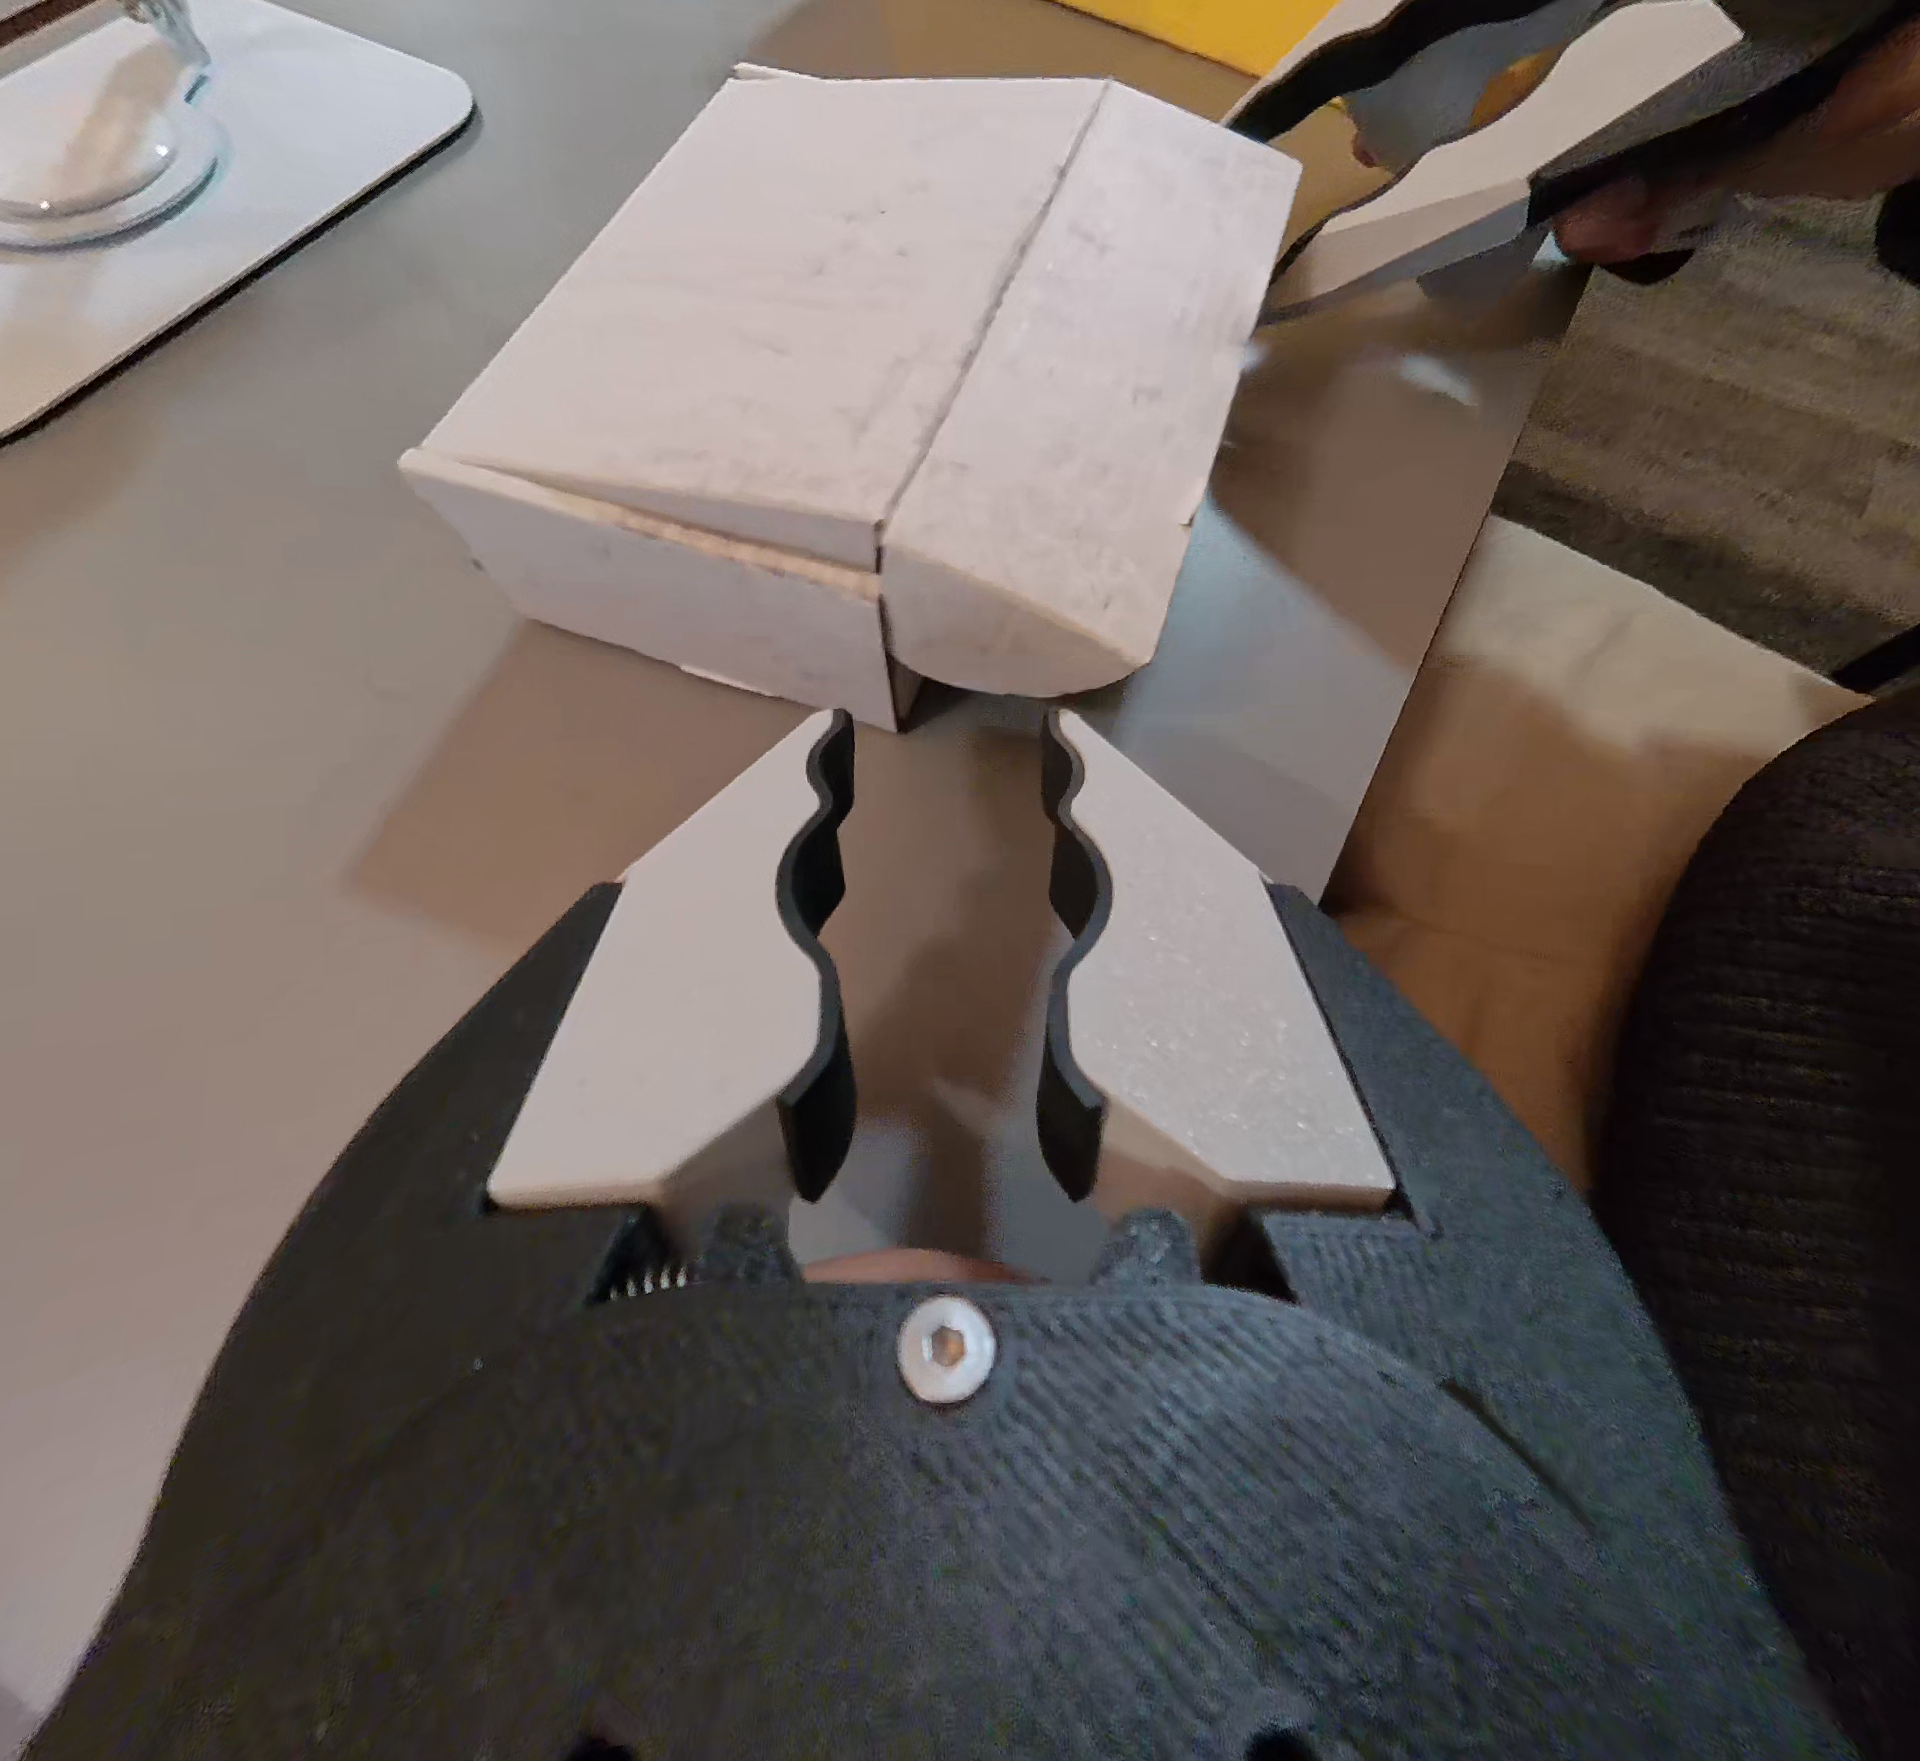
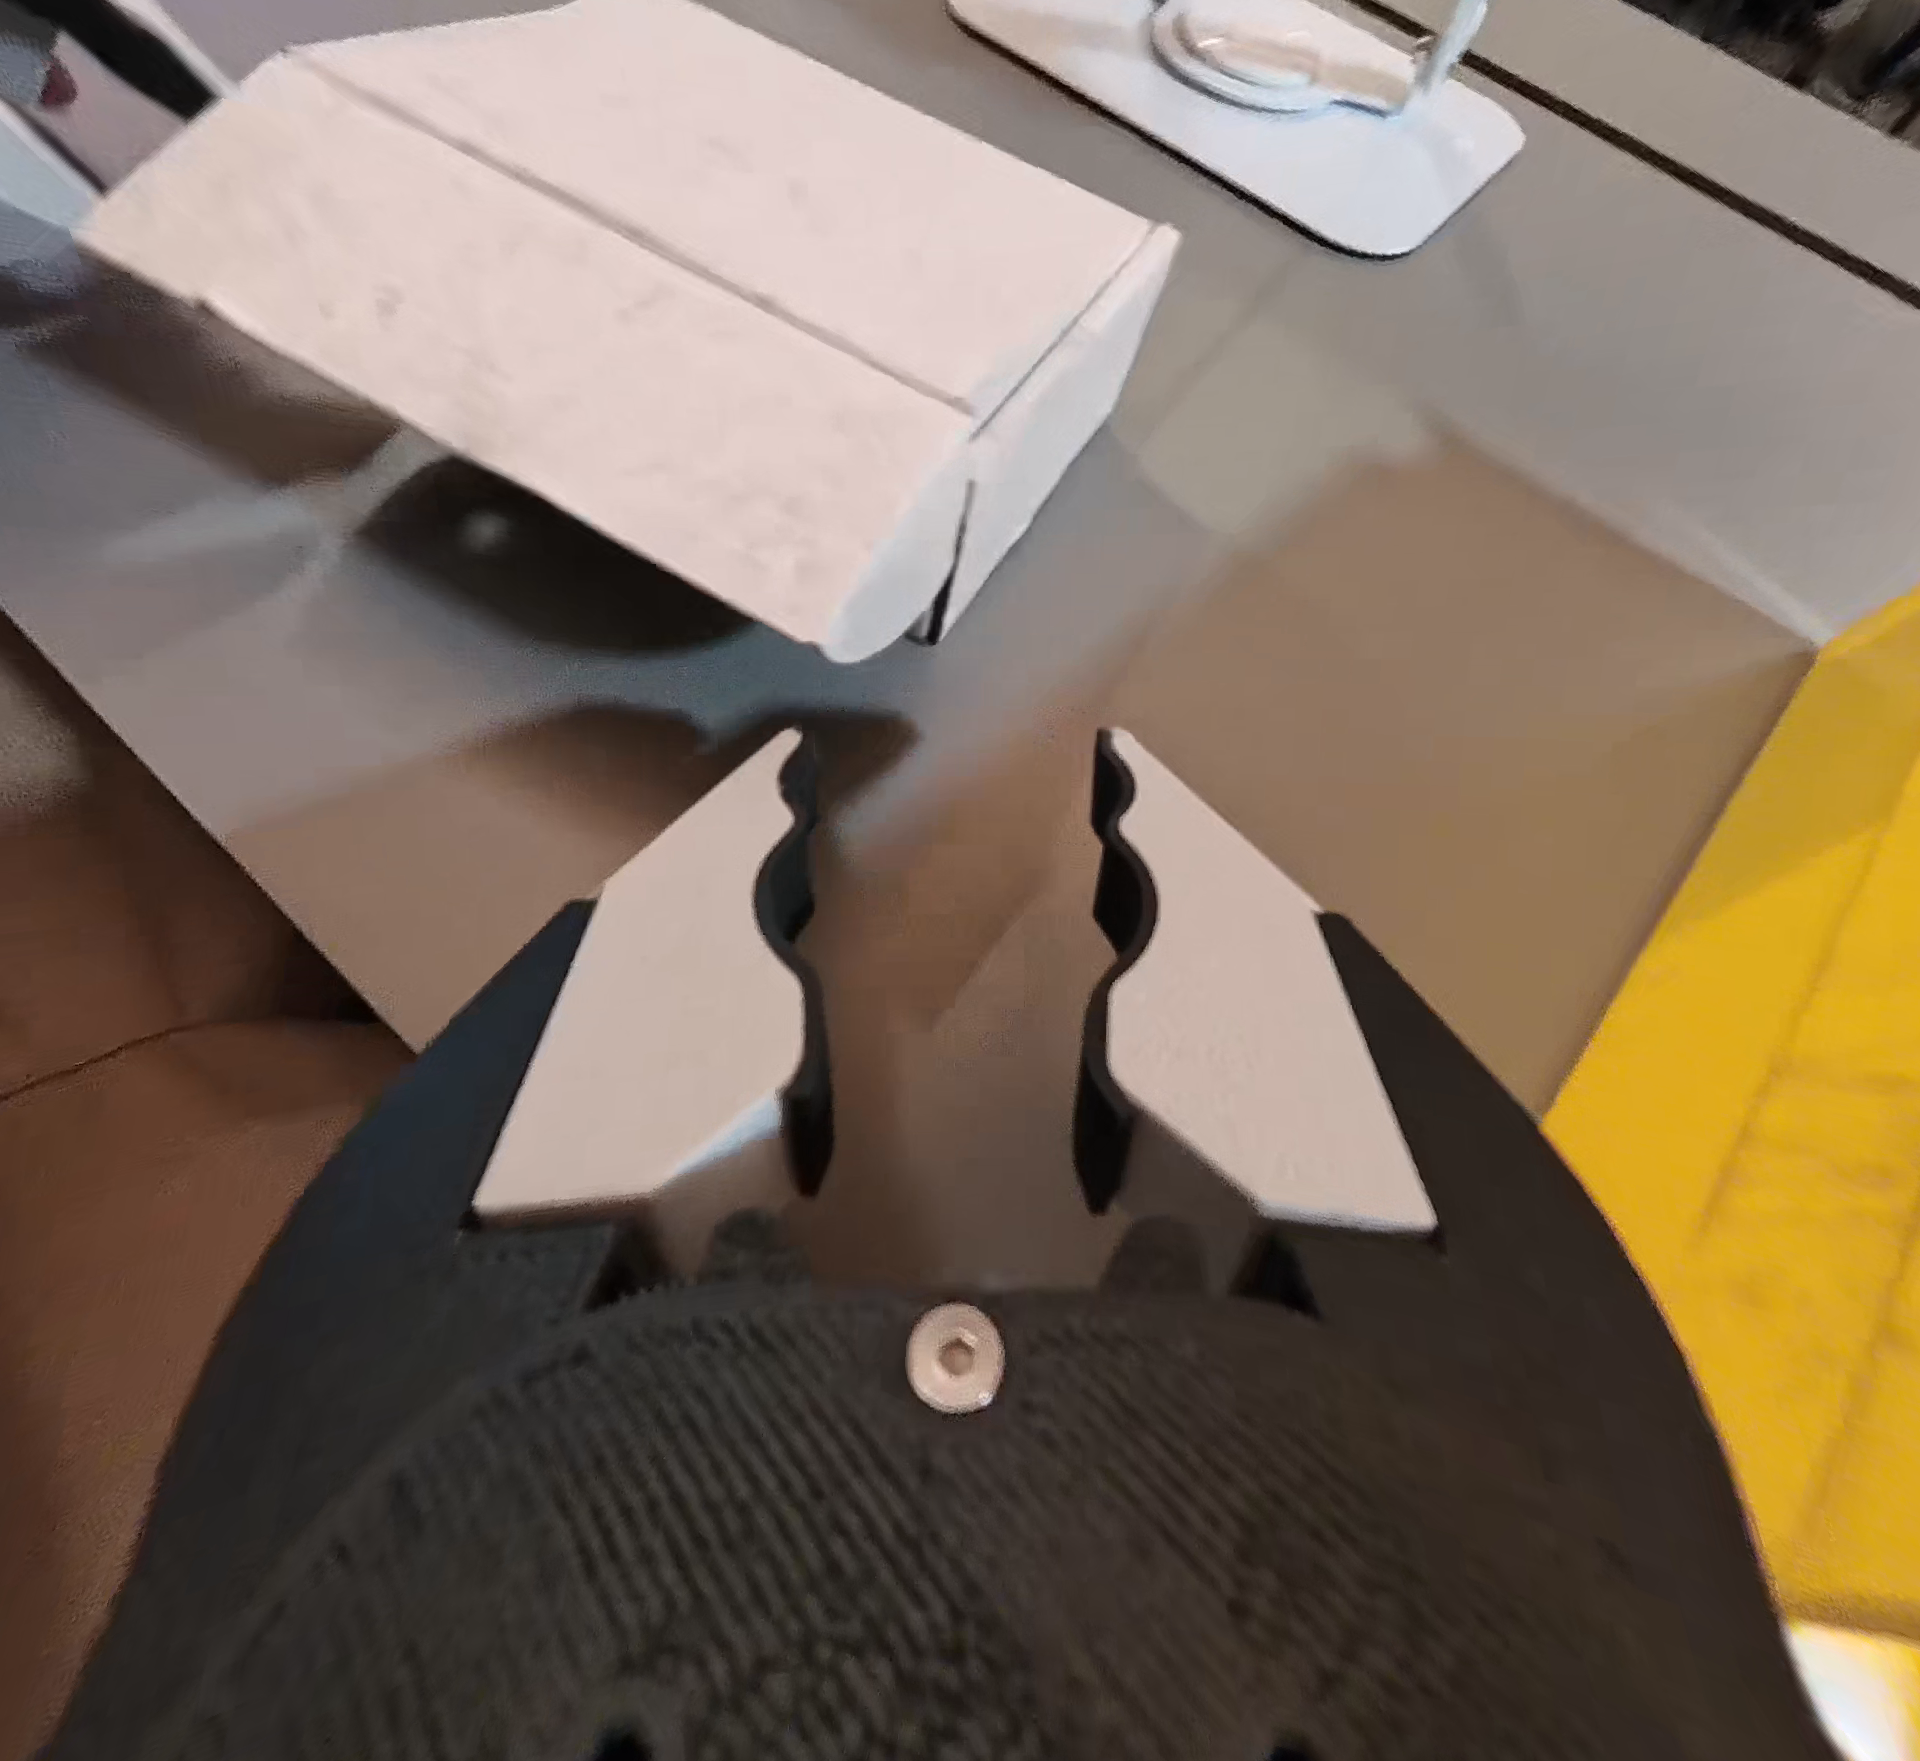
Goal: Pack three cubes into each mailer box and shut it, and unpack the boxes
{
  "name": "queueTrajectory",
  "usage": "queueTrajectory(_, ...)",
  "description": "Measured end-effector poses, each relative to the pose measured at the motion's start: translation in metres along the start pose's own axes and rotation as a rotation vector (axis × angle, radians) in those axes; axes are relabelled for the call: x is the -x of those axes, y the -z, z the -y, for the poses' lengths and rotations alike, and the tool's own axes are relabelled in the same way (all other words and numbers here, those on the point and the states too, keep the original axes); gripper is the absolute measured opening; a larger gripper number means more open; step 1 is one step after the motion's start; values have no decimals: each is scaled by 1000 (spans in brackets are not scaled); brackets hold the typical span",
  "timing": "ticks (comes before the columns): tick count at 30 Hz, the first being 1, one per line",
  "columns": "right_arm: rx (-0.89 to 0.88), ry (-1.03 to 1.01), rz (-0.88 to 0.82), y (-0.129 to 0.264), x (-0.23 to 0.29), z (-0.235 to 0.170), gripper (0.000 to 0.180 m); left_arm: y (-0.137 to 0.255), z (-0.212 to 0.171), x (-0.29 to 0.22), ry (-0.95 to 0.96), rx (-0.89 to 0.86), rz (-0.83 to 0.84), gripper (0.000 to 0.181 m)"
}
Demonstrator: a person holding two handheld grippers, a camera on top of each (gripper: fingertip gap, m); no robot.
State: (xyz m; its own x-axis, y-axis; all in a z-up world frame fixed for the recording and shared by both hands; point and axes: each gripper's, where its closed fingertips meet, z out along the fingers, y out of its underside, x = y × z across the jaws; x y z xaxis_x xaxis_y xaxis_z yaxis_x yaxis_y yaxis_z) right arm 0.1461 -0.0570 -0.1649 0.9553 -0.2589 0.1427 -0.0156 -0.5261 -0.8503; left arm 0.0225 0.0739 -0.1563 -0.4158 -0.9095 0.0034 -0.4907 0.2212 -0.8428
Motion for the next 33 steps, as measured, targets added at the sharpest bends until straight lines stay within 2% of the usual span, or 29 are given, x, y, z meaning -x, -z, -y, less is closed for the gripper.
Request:
queueTrajectory(3, -77, -71, -29, 8, -10, 13, 30, 7, 6, 6, 87, -55, -32, 34)
queueTrajectory(6, -122, -111, -12, 14, -12, 19, 30, 19, 27, -16, 169, -180, -223, 39)
queueTrajectory(8, -151, -152, 21, 18, -12, 23, 32, 24, 38, -23, 186, -236, -270, 45)
queueTrajectory(12, -247, -271, 99, 23, -5, 41, 57, 13, 32, -17, 188, -200, -213, 53)
queueTrajectory(17, -266, -326, 188, 13, 15, 50, 64, 4, 29, -18, 198, -173, -207, 52)
queueTrajectory(22, -172, -274, 160, -1, 20, 35, 64, -2, 26, -18, 183, -149, -184, 49)
queueTrajectory(31, -174, -318, 233, -2, 32, 38, 49, -5, 23, -14, 178, -139, -174, 45)
queueTrajectory(33, -173, -305, 234, -3, 34, 37, 51, -5, 22, -14, 171, -138, -166, 45)
